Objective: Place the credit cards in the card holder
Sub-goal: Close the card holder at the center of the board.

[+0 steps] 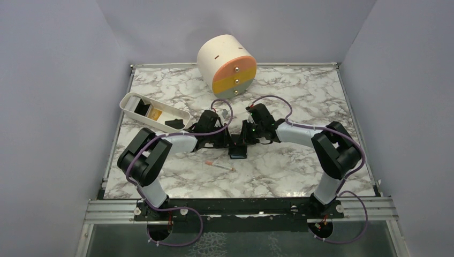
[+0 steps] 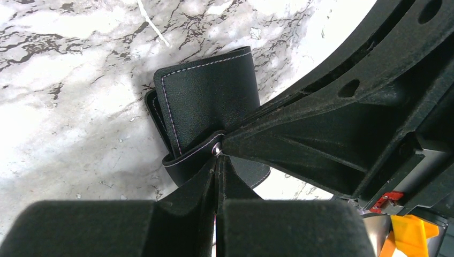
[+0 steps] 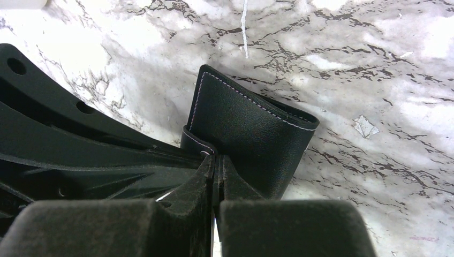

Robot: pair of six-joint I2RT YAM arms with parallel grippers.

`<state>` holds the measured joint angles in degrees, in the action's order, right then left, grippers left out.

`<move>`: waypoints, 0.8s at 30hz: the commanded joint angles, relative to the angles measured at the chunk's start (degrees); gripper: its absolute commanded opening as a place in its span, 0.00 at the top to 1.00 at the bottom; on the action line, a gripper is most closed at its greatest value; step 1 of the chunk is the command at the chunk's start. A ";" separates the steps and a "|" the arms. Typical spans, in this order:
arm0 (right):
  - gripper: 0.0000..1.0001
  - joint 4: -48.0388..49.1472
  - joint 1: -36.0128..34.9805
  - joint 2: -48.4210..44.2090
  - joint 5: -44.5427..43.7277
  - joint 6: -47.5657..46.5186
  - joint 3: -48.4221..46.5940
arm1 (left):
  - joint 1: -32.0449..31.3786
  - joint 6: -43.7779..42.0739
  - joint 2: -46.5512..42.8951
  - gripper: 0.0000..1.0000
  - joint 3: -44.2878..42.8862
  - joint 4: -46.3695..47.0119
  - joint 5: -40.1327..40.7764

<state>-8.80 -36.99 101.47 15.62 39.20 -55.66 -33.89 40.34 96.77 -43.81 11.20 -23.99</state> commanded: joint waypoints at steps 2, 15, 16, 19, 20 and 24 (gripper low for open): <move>0.99 -3.69 -0.01 3.84 -2.99 -0.80 0.81 | -0.21 -0.04 -1.33 0.97 -1.46 -1.26 4.88; 0.99 -3.08 -0.02 3.92 -2.70 -0.62 0.89 | -0.21 -0.03 -3.99 0.99 -1.52 -1.67 7.36; 0.99 -3.07 -0.09 3.87 -2.70 -0.55 0.90 | -0.21 -0.14 -3.59 0.99 -1.60 -1.56 7.28; 0.99 -2.89 -0.08 3.91 -2.45 -0.55 0.99 | -0.21 -0.25 -2.64 0.99 -1.61 -0.46 6.66; 0.99 -2.89 -0.07 3.91 -2.43 -0.53 0.99 | -0.21 -0.26 -2.37 0.99 -1.59 0.11 6.46; 0.99 -2.67 -0.06 4.06 -2.23 -0.45 0.99 | -0.21 -0.77 -0.98 0.99 -1.84 0.01 6.10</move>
<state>-8.80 -36.95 101.69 15.92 39.27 -55.81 -33.98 40.51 94.43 -44.23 9.87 -18.50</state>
